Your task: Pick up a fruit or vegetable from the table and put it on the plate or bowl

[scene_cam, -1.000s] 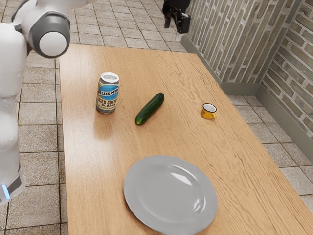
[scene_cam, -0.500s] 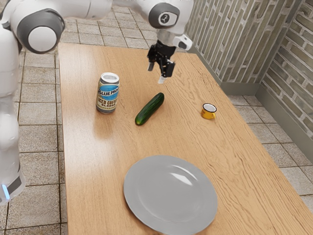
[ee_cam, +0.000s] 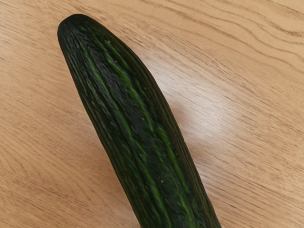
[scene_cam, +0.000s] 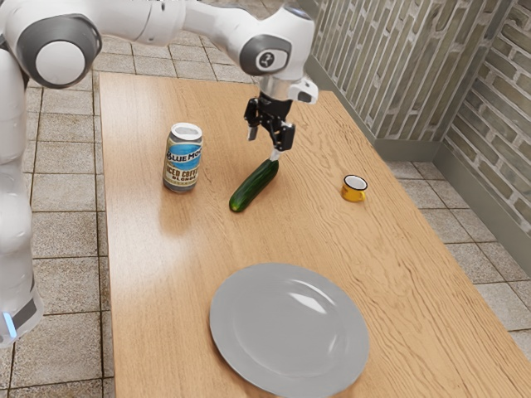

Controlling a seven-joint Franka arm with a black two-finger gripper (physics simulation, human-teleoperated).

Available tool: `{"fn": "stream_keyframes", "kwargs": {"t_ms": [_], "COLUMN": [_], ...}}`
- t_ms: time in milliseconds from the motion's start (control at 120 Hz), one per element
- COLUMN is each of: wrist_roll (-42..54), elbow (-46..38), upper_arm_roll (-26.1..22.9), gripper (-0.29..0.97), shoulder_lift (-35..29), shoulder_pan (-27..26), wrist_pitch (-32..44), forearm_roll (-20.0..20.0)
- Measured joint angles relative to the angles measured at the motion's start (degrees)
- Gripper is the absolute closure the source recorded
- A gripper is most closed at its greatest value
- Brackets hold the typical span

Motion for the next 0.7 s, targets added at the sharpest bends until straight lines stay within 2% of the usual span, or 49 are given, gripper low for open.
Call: {"fn": "stream_keyframes", "kwargs": {"t_ms": [700], "wrist_roll": [-6.29], "elbow": [-7.55], "upper_arm_roll": [-0.97], "gripper": [0.00], "shoulder_lift": [-1.07], "shoulder_pan": [-0.31], "wrist_pitch": [6.52], "forearm_roll": [0.45]}}
